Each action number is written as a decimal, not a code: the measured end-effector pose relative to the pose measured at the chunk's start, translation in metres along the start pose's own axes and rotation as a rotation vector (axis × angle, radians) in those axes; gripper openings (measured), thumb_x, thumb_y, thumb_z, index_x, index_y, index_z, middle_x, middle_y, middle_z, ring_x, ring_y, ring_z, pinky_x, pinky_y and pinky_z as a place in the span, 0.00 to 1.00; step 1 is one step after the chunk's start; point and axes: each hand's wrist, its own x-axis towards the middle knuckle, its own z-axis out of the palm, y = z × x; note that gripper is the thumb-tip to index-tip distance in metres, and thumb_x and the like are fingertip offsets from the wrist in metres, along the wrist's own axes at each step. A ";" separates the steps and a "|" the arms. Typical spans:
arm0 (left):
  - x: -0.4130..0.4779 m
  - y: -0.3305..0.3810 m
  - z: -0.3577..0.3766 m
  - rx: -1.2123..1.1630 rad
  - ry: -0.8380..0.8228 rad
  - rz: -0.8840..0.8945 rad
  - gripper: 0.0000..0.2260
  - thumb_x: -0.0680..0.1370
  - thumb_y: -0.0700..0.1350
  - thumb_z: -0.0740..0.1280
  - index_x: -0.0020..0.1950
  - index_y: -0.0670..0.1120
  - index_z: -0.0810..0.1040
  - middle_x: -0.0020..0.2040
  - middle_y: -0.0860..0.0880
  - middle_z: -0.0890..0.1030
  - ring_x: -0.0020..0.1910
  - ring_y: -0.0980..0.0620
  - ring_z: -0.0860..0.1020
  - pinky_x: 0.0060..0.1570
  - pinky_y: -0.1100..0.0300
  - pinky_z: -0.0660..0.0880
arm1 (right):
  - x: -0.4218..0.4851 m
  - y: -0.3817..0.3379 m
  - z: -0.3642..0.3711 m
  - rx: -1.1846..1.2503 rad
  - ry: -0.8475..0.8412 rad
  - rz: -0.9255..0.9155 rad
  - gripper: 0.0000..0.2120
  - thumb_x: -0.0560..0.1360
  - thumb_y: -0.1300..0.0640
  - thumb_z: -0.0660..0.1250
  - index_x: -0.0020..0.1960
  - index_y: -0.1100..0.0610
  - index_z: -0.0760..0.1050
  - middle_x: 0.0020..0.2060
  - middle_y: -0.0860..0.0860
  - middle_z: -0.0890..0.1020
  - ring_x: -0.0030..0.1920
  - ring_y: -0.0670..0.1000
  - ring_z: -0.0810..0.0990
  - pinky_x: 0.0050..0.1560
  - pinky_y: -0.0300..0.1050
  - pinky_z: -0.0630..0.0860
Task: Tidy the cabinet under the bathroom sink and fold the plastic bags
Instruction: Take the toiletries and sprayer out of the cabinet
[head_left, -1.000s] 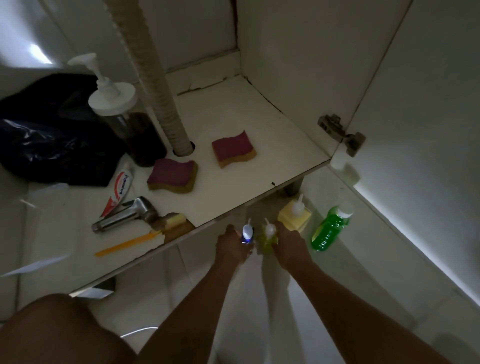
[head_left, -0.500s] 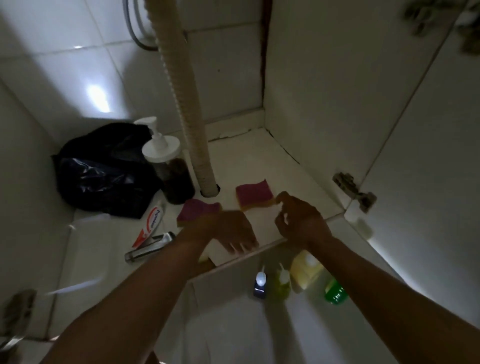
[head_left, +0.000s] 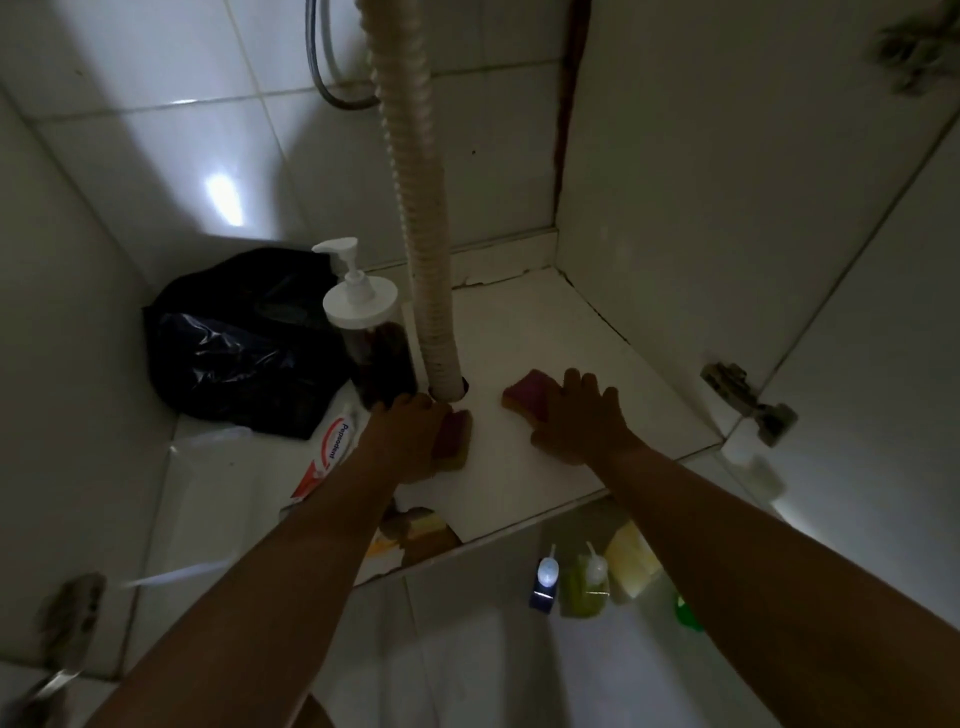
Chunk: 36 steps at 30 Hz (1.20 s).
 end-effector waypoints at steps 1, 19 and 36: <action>-0.001 0.001 -0.001 -0.038 0.040 -0.007 0.31 0.73 0.57 0.70 0.74 0.50 0.65 0.70 0.48 0.70 0.69 0.43 0.68 0.68 0.47 0.65 | 0.000 0.001 0.001 0.011 0.020 0.013 0.42 0.76 0.37 0.63 0.81 0.55 0.49 0.78 0.59 0.55 0.76 0.63 0.56 0.72 0.60 0.58; -0.029 0.155 -0.018 -0.405 -0.923 0.069 0.18 0.69 0.56 0.78 0.46 0.45 0.79 0.45 0.46 0.82 0.43 0.49 0.82 0.49 0.54 0.81 | -0.165 0.090 -0.022 0.412 -0.453 0.087 0.36 0.69 0.22 0.57 0.65 0.47 0.72 0.58 0.51 0.81 0.51 0.50 0.80 0.50 0.45 0.78; -0.074 0.226 0.164 -0.207 -0.291 0.015 0.20 0.73 0.61 0.66 0.56 0.48 0.77 0.52 0.49 0.81 0.54 0.48 0.81 0.53 0.56 0.75 | -0.202 0.069 0.204 0.450 -0.230 0.479 0.37 0.74 0.38 0.66 0.76 0.51 0.57 0.66 0.56 0.73 0.63 0.61 0.75 0.60 0.55 0.75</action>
